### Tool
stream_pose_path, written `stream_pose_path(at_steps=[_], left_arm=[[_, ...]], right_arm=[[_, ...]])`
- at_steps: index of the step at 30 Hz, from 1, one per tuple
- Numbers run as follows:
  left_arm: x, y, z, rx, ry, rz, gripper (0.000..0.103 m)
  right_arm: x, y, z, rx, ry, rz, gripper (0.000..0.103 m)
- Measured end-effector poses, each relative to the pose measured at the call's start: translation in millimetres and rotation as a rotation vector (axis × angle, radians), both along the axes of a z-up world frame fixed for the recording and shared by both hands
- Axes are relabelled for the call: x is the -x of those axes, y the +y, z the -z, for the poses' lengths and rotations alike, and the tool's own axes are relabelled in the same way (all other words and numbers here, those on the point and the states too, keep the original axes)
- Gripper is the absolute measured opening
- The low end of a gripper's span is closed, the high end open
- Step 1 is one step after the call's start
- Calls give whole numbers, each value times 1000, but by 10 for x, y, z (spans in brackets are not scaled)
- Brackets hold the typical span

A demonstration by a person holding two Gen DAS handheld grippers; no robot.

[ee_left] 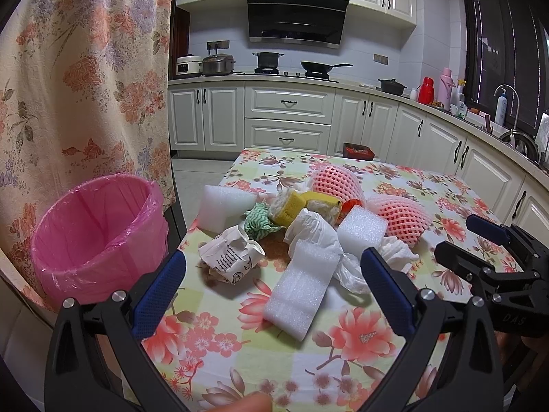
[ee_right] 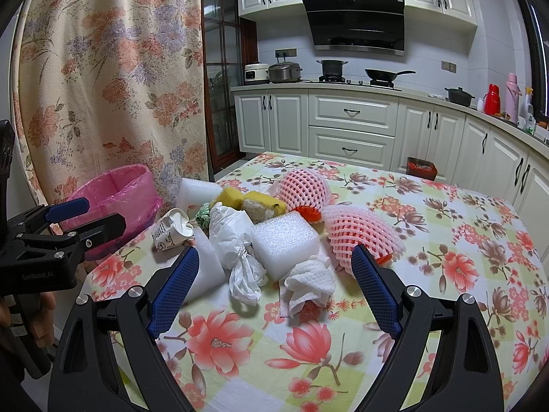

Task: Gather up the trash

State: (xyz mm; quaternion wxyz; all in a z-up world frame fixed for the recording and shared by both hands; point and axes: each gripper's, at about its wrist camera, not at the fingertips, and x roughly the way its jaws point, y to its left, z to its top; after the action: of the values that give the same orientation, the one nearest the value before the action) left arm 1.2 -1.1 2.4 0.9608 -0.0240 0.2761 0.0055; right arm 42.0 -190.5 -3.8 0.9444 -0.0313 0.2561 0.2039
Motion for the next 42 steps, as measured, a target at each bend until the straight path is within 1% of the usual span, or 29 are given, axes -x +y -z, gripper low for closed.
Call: stream_pose_path(at_steps=[42], left_arm=[[-1, -33, -52, 0, -1, 0, 99]], right_arm=[[6, 31, -4, 0, 2, 1, 85]])
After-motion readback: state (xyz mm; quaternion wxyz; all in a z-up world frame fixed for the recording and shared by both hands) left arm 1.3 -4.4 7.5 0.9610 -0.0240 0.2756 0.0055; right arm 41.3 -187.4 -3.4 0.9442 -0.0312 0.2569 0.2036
